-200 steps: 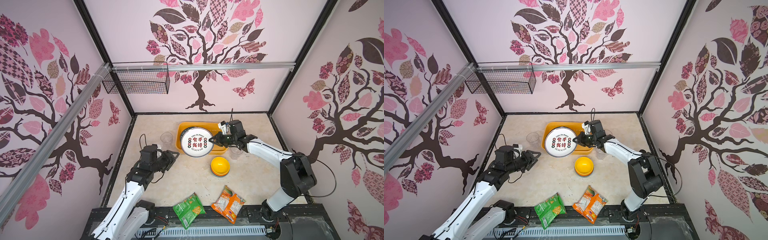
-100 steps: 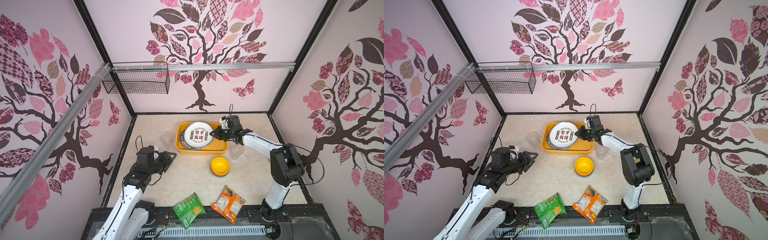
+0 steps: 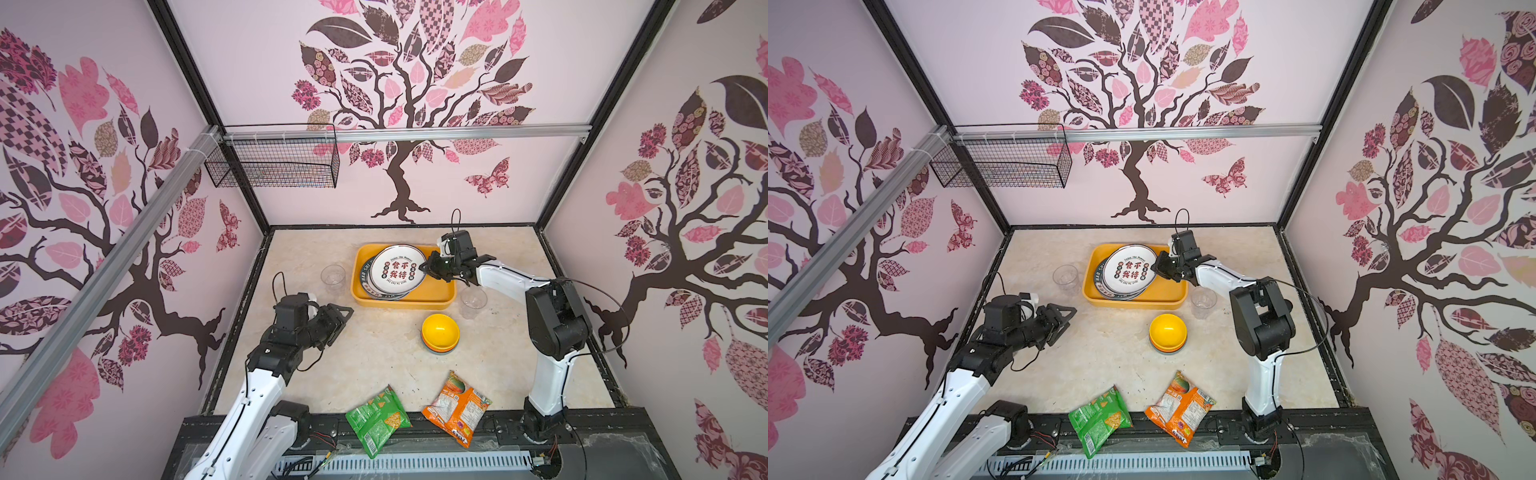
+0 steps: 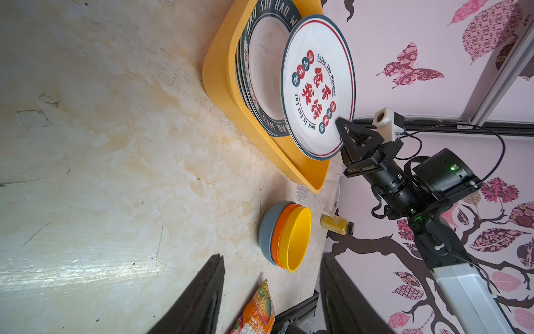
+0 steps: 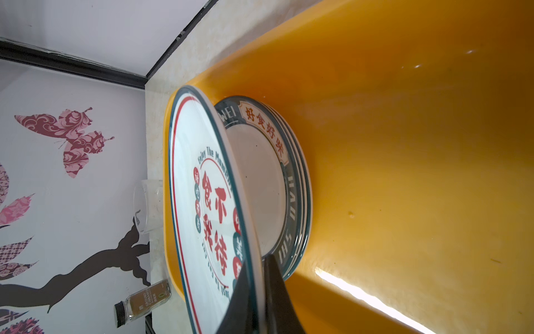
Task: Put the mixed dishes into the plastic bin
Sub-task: 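Lower the red-lettered plate into the bin against the green plate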
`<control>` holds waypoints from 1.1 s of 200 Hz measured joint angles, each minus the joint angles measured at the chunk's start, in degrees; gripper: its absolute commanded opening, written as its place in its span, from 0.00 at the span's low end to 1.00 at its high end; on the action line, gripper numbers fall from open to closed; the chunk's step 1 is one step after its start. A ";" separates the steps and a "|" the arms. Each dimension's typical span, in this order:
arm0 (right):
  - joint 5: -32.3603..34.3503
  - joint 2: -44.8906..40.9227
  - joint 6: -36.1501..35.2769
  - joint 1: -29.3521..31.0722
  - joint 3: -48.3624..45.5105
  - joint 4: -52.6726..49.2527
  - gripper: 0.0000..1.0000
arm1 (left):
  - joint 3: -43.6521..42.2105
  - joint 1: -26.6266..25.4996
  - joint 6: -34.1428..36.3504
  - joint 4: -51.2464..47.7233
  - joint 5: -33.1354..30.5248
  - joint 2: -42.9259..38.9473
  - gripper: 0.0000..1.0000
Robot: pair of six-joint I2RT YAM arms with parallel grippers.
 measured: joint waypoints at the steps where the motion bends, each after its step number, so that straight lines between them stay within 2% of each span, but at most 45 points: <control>1: 0.02 0.02 0.00 0.00 0.00 -0.02 0.00 | 0.00 0.00 0.00 -0.02 0.00 0.00 0.56; 220: 0.94 6.29 -0.11 0.00 5.49 -1.27 0.00 | -2.51 0.04 -0.31 -1.14 -0.09 -0.48 0.56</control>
